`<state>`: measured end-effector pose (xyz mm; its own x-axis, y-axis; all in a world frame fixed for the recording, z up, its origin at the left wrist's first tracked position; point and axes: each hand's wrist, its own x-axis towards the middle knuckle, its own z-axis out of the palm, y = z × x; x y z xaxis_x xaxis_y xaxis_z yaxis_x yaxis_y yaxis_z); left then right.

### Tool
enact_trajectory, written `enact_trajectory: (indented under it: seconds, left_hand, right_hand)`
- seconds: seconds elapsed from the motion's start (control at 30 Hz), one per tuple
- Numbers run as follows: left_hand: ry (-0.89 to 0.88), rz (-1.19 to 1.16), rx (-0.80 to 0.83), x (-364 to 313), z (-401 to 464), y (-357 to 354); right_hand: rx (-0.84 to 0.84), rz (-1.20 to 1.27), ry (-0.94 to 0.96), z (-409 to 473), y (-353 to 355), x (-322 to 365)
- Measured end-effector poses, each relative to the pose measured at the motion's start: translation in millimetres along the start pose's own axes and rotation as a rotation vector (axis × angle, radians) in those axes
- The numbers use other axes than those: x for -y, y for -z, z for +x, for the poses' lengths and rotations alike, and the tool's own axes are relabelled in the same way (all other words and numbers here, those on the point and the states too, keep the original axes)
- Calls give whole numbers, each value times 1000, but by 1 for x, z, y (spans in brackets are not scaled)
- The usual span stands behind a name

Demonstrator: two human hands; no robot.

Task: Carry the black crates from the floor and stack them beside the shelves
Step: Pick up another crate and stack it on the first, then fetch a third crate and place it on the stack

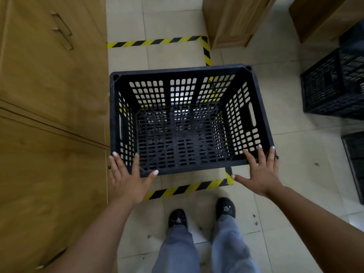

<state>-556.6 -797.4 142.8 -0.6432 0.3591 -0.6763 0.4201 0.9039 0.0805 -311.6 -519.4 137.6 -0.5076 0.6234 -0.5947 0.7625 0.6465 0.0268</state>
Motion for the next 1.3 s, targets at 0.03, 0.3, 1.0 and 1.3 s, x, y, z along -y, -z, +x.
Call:
enact_trajectory:
  seconds: [0.03, 0.3, 1.0, 1.3]
  left_hand:
    - [5, 6, 2, -1, -1, 1]
    - [-17, 10, -235, -23, -11, 27]
    - [-650, 229, -300, -501, -117, 40]
    - [-852, 246, -296, -684, -149, 52]
  right_hand:
    - [1, 9, 7, -1, 2, -1]
    - [-53, 152, 71, -11, 21, -21]
    - [-371, 294, -49, -56, 135, -378]
    - [-426, 292, -215, -62, 189, -524]
